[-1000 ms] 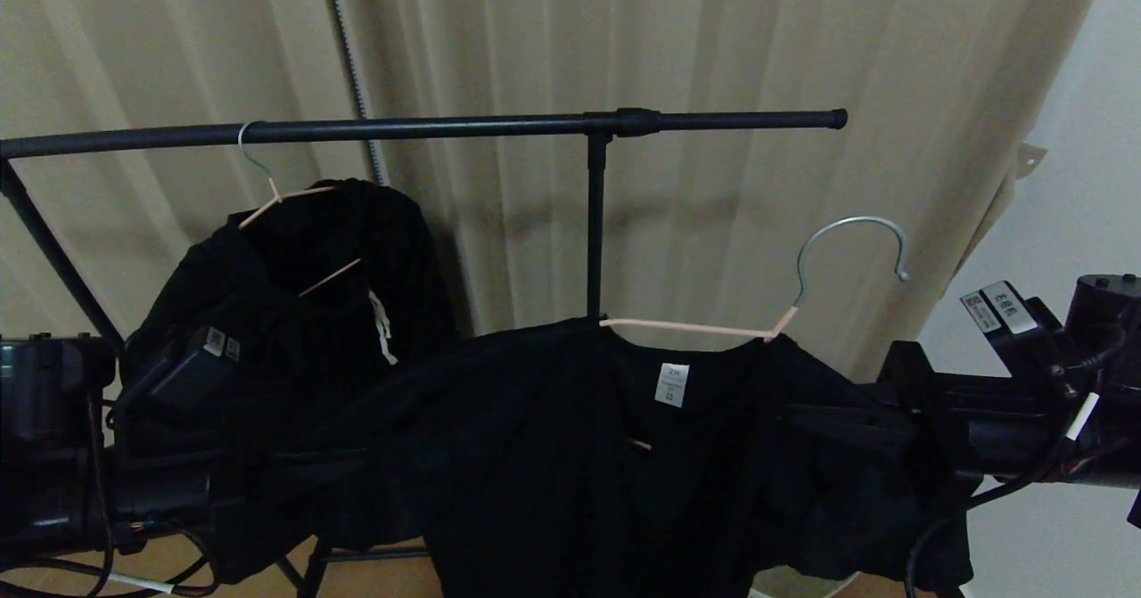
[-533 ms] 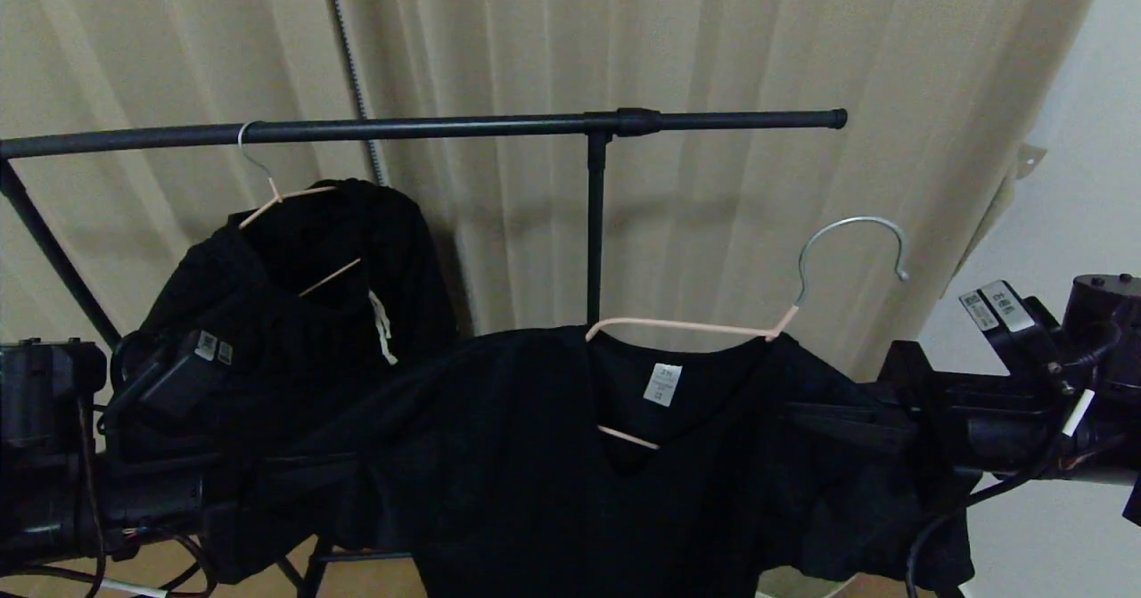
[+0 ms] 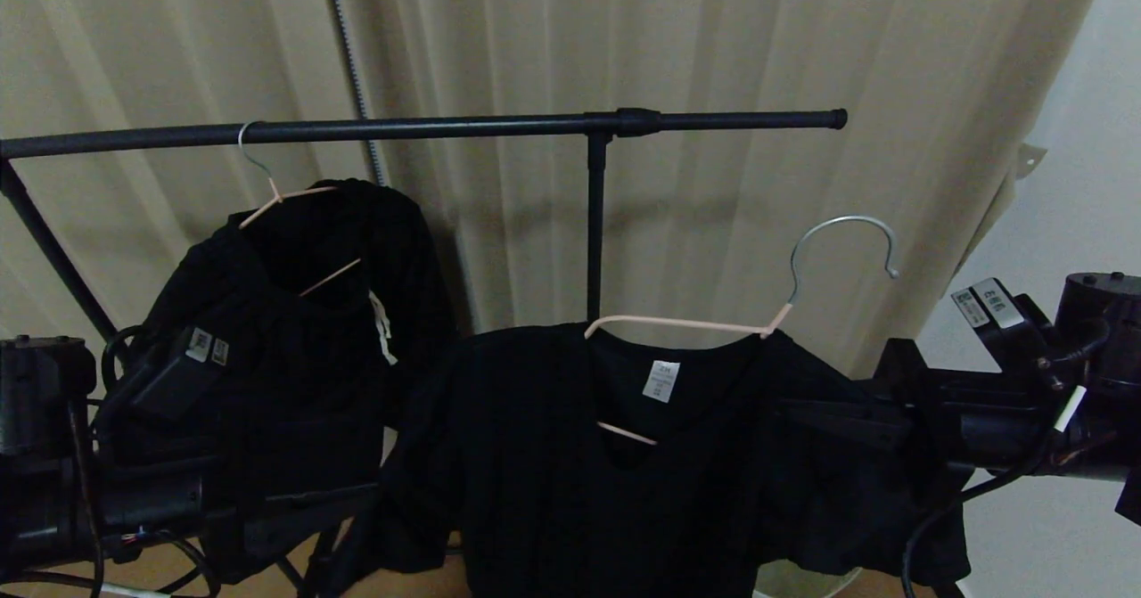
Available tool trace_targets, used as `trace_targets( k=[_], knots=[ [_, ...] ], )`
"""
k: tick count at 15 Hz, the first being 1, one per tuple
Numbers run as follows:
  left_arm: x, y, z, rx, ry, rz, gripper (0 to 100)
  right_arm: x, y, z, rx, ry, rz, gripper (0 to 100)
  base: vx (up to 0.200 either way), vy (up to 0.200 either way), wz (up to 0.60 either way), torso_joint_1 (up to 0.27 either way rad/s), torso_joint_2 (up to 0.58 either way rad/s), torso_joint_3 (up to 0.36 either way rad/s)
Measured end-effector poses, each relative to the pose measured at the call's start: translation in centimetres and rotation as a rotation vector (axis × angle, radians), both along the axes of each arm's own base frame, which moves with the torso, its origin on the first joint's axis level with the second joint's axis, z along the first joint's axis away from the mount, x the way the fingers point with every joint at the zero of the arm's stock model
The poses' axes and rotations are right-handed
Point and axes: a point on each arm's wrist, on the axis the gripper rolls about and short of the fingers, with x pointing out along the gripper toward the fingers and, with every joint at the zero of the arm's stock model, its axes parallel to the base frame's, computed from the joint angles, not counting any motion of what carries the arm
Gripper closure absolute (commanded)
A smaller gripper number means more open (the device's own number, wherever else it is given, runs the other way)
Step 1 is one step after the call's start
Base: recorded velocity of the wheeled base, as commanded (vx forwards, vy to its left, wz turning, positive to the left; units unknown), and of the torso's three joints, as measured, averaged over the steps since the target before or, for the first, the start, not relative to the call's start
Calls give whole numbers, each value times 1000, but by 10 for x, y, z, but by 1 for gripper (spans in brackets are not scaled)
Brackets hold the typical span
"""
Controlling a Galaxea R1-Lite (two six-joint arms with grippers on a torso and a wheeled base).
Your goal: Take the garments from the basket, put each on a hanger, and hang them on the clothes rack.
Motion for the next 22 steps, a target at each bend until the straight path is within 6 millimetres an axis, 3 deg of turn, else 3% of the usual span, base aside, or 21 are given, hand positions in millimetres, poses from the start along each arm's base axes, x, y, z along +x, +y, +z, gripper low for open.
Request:
trace_targets(
  k=[4, 7, 12, 16, 22],
  knots=[
    [-5, -3, 24, -44, -18, 32, 0, 1, 2, -3, -3, 14, 6, 100, 0, 0, 0, 0, 0, 0],
    [-1, -25, 51, -24, -27, 61, 0, -1, 7, -6, -7, 26, 28, 100, 0, 0, 0, 0, 0, 0],
    [7, -59, 92, -10, -87, -67, 0, -6, 21, -15, -18, 53, 89, 100, 0, 0, 0, 0, 0, 0],
    [19, -86, 84, 68, -169, -205, 0, -8, 28, -18, -22, 67, 118, 100, 0, 0, 0, 0, 0, 0],
    [31, -112, 60, 130, -178, -321, 0, -11, 31, -18, -25, 57, 135, 100, 0, 0, 0, 0, 0, 0]
  ],
)
